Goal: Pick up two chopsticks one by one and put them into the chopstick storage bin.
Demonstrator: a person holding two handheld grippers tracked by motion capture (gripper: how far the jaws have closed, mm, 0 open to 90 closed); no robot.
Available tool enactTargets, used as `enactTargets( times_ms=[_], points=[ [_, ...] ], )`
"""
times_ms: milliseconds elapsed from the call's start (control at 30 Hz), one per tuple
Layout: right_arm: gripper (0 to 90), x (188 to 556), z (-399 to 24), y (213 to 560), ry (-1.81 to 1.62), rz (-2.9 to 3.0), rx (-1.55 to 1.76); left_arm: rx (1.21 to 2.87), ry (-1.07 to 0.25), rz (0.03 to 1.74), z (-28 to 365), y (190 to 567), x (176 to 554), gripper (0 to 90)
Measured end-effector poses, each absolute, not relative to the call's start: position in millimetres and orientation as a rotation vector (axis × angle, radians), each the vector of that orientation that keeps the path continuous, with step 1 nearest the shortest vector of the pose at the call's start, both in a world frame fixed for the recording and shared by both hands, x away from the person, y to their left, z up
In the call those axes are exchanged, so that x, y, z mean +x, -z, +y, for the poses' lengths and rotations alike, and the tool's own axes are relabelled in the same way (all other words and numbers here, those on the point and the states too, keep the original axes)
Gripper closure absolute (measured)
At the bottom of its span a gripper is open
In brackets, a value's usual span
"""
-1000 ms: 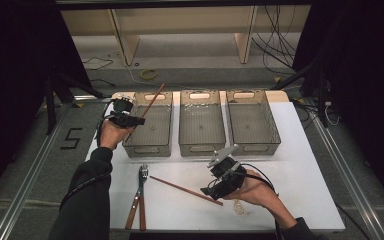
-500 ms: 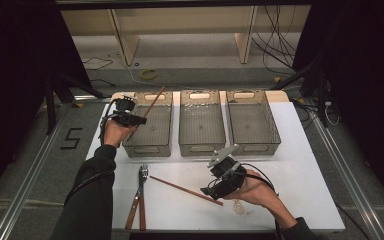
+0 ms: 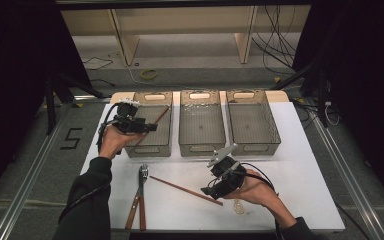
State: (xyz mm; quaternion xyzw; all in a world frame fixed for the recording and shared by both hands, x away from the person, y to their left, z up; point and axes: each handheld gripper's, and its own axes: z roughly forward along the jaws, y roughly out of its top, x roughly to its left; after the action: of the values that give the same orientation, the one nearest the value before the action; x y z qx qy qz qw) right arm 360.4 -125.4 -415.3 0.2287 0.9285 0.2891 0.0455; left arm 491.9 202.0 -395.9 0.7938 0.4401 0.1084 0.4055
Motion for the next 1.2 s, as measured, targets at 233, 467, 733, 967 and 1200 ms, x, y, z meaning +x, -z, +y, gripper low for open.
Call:
enactTargets(
  times_ms=[233,467,733,967,1200],
  points=[
    [30.1,363,-123,419,-0.837,2.858,0.708,1.98,-0.264,0.98,196,391,452,26.1],
    [32.4,368,-120,423,-0.81,2.877,0.724,1.998,-0.29,0.899,190,392,428,23.3],
    [35.7,371,-115,429,-0.755,2.906,0.728,2.021,-0.29,0.841,188,398,408,20.2],
    [40.2,374,-112,434,-0.703,2.927,0.713,2.027,-0.279,0.793,186,403,395,18.4],
    [46.1,377,-108,439,-0.668,2.944,0.703,2.036,-0.273,0.775,186,409,386,17.8]
  ],
)
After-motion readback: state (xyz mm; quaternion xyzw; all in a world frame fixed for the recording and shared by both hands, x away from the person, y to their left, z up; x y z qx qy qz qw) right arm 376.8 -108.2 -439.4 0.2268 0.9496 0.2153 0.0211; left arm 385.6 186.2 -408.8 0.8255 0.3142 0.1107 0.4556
